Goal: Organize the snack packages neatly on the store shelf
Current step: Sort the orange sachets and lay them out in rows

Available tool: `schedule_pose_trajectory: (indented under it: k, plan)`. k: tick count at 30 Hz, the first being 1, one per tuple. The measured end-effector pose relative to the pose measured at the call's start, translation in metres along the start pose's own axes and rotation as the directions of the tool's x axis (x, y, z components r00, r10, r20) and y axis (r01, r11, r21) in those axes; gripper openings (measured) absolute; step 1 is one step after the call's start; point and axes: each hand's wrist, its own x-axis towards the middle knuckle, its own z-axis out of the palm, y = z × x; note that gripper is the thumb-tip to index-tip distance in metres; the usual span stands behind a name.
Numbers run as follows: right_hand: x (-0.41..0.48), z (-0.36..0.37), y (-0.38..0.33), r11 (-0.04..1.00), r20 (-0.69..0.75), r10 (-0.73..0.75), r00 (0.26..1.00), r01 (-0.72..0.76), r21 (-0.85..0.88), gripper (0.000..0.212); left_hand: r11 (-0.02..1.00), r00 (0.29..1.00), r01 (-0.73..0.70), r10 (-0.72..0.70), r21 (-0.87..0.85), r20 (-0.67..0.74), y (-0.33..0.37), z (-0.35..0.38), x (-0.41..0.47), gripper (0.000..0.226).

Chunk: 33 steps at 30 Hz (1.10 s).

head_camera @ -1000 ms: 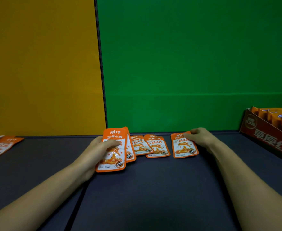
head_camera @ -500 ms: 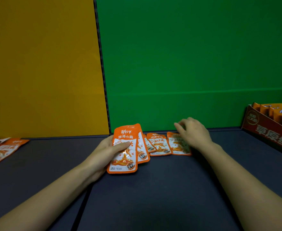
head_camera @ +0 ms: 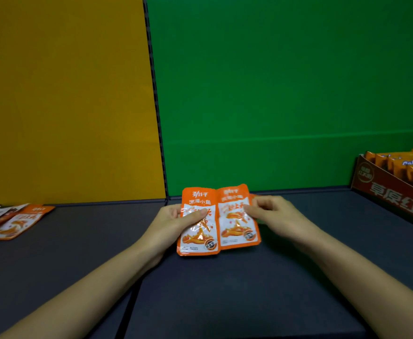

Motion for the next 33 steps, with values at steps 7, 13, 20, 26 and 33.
schedule_pose_trajectory:
  k: [7, 13, 20, 26, 33]
  plan:
    - [-0.03, -0.017, 0.021, 0.979, 0.064, 0.2, 0.978, -0.202, 0.017, 0.04, 0.952, 0.998, 0.061, -0.054, 0.3, -0.033, -0.005, 0.004, 0.002, 0.027]
    - [-0.032, -0.008, 0.015, 0.974, 0.061, 0.188, 0.98, -0.178, -0.144, 0.032, 0.622, 0.995, 0.038, 0.051, 0.782, -0.089, -0.015, -0.001, 0.01, 0.061]
    - [-0.031, -0.005, 0.02, 0.897, 0.017, 0.095, 0.995, -0.078, -0.435, 0.044, 0.361, 0.99, 0.028, 0.12, 0.932, -0.077, -0.014, 0.0, 0.012, 0.065]
    - [-0.038, -0.001, 0.013, 0.78, -0.009, -0.018, 1.0, 0.008, -0.625, 0.044, 0.185, 0.969, -0.062, 0.247, 0.981, 0.015, -0.013, 0.0, 0.009, 0.059]
    - [-0.037, -0.011, 0.014, 0.804, -0.049, -0.073, 0.996, 0.029, -0.594, 0.045, 0.294, 0.919, -0.122, 0.395, 0.948, -0.004, -0.013, -0.003, 0.005, 0.055]
